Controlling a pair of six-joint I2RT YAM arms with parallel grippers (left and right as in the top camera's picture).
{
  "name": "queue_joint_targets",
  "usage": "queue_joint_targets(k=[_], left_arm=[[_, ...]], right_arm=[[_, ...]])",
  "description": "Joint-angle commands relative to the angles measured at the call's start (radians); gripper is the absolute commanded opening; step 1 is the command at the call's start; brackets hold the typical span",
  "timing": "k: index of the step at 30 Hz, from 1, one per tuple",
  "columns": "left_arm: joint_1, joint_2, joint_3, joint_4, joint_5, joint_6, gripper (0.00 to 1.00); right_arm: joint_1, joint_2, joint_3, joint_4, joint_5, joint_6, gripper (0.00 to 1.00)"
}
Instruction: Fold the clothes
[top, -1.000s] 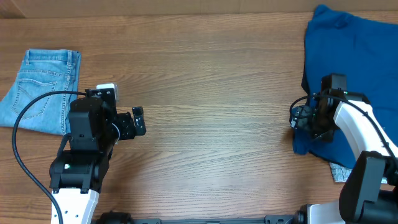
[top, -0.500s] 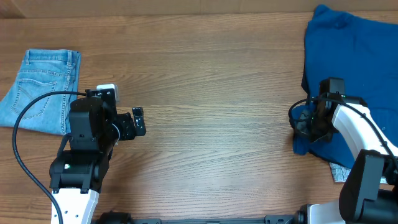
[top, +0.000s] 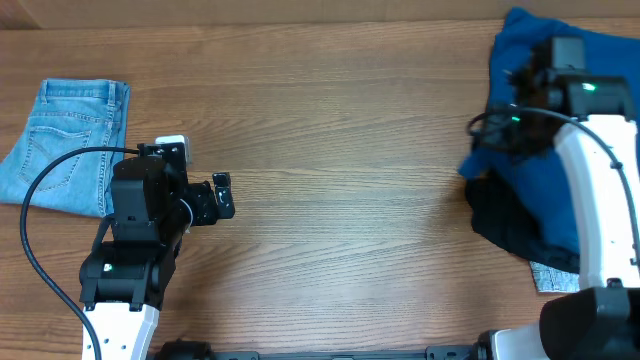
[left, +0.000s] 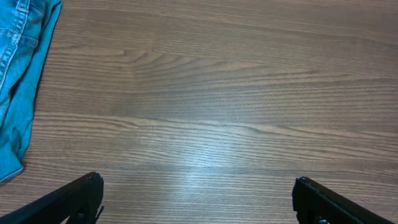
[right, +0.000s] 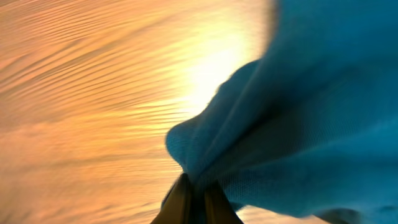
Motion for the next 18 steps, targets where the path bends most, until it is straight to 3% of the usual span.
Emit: queue_joint_targets(k=[1, 8, 14, 17, 18], left_arm=[[-0.006, 0.001, 0.028, 0.004, -0.011, -0.017, 1.0], [-0.006, 0.001, 0.028, 0.003, -0.01, -0.017, 1.0], [-0.006, 0.001, 0.028, 0.002, 0.017, -0.018, 1.0], [-0.006, 0.001, 0.028, 0.001, 0.016, -0.021, 1.0], [-0.006, 0.001, 0.028, 0.0, 0.016, -0.021, 1.0]], right_arm=[[0.213, -0.024, 0.045, 0.045, -0.109, -0.045, 0.04], [0.59, 0.003, 0.045, 0.366, -0.035, 0.007, 0.04], [0.66, 0.124, 0.045, 0.509, -0.026, 0.073, 0.04], [0.66, 0.155, 0.045, 0.536, -0.02, 0.076, 0.26], [0.659, 0.154, 0.045, 0.542, 0.002, 0.075, 0.28]])
